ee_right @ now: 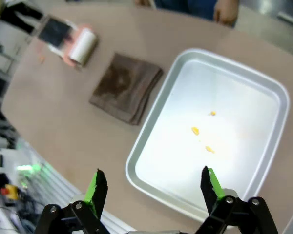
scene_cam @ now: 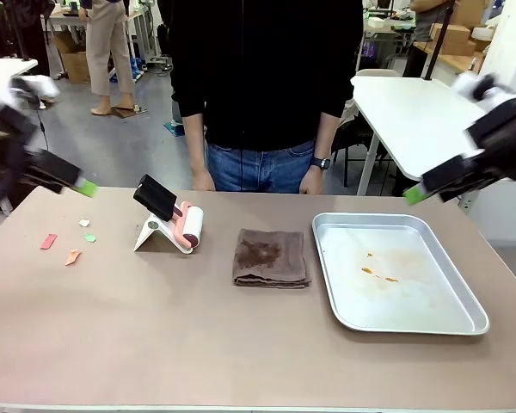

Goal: Clean the surface of the table.
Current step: Hold the Lint Roller with your left hand and the towel with your right hand.

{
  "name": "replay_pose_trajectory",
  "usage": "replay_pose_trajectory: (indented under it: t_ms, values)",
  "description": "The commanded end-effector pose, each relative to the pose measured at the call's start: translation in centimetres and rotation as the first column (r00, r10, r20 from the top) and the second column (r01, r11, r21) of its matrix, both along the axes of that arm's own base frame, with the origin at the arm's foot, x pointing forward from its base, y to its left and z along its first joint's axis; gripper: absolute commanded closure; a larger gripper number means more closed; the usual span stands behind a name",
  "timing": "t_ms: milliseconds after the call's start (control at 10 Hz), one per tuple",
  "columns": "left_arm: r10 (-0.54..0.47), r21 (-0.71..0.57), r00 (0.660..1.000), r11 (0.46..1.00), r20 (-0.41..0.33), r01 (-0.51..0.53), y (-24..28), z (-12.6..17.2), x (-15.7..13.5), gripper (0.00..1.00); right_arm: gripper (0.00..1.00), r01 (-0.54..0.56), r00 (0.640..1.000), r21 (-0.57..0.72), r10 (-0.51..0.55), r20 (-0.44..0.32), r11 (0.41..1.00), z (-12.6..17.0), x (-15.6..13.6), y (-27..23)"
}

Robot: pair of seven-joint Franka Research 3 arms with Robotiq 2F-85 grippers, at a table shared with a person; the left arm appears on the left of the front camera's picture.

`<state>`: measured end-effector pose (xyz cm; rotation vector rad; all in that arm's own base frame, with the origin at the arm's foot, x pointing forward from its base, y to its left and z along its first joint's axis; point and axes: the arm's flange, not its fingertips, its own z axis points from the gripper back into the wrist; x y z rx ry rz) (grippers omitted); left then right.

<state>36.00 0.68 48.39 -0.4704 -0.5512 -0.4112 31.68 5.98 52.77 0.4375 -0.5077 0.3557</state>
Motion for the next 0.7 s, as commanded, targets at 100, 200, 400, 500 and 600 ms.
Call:
replay_pose_trajectory:
  t_ms: [100, 200, 400, 500, 600]
  values:
    - [0.095, -0.331, 0.991, 0.936, -0.089, -0.12, 9.7, -3.1, -1.7, 0.0, 0.0, 0.075, 0.997, 0.314, -0.077, -0.003, 0.946, -3.3, -6.2, -10.8]
    - [0.089, -0.492, 0.991, 0.861, -0.103, -0.129, 13.3, -4.5, -1.8, 0.0, 0.0, 0.122, 0.992, 0.416, -0.115, -0.042, 0.901, -4.1, -6.8, -15.1]
    - [0.145, -0.686, 0.982, 0.703, -0.121, -0.189, 18.3, -6.6, -1.9, 0.0, 0.0, 0.177, 0.984, 0.548, -0.148, -0.098, 0.817, -6.8, -7.1, -21.1]
    - [0.154, -0.738, 0.981, 0.648, -0.115, -0.188, 20.1, -8.1, -2.6, 0.0, 0.0, 0.184, 0.982, 0.626, -0.164, -0.09, 0.758, -8.5, -7.6, -23.7]
    - [0.175, -0.758, 0.976, 0.617, -0.13, -0.211, 21.6, -9.7, -3.3, 0.0, 0.0, 0.205, 0.977, 0.689, -0.193, -0.095, 0.695, -10.1, -8.2, -26.0]
